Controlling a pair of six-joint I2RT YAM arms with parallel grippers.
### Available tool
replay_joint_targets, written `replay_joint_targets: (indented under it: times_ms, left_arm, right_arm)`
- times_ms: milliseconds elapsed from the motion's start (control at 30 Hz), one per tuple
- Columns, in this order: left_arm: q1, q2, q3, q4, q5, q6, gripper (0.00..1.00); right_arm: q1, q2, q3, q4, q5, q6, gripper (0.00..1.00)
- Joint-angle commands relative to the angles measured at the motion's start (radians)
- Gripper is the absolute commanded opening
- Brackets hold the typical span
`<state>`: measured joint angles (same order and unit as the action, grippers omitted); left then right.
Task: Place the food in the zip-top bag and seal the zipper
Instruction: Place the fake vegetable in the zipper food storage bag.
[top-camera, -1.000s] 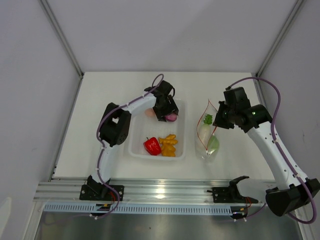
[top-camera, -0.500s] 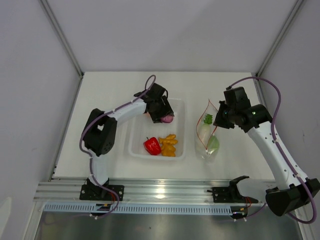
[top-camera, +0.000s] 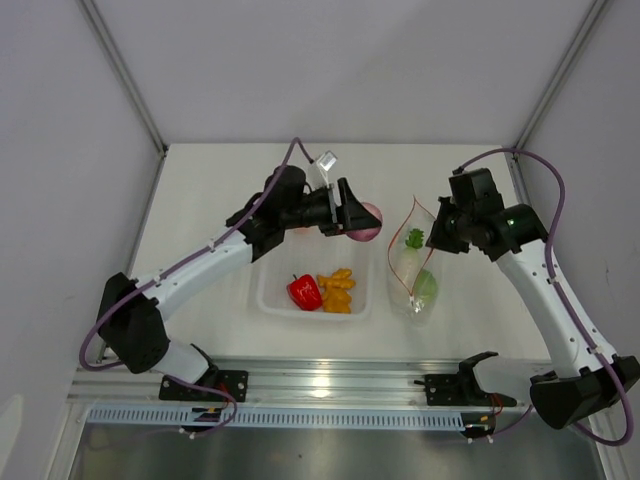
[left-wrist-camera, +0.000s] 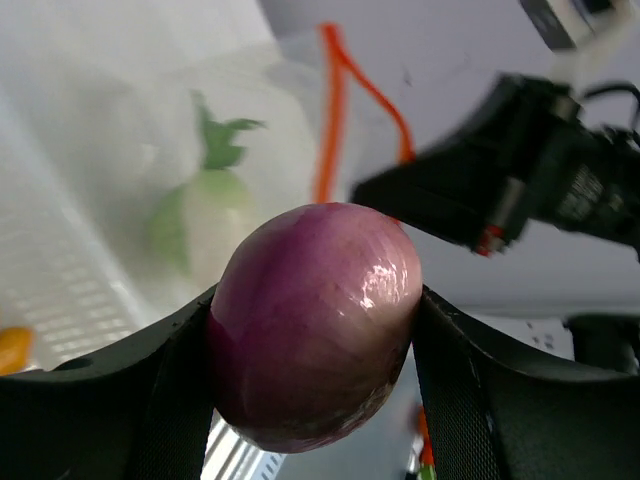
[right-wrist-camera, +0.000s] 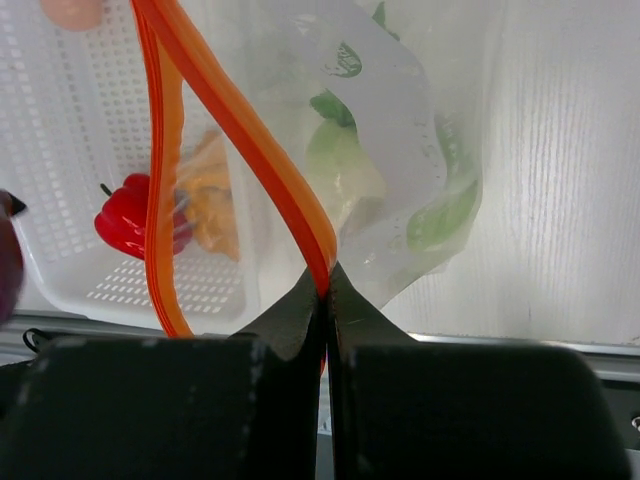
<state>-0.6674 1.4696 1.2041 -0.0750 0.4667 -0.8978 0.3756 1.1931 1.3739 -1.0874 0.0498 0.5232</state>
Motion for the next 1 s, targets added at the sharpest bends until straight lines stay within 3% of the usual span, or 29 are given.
replay_joint_targets:
  times_ms: [0, 233, 400, 700, 967]
  left_arm:
    - [-0.061, -0.005, 0.058, 0.103, 0.144, 0.068, 0.01]
    - [-0.141, -0.014, 0.120, 0.035, 0.055, 0.073, 0.01]
    - [-0.179, -0.006, 0.143, 0.052, 0.087, 0.049, 0.01]
    - [-0.271, -0.012, 0.156, -0.026, -0.049, 0.117, 0.04]
    - [-0.273, 0.076, 0.196, -0.140, -0.126, 0.137, 0.05]
  right_arm:
    - [0.009, -0.006, 0.063, -0.006, -0.025, 0.008, 0.00]
    - [0.043, 0.006, 0.071, -0.034, -0.007, 0.009, 0.00]
    - [0.051, 0.003, 0.068, -0.020, -0.008, 0.020, 0.00]
    - [0.057, -0.007, 0.063, -0.014, -0.015, 0.031, 0.00]
    - [0.065, -0.033, 0.077, -0.017, -0.030, 0.050, 0.00]
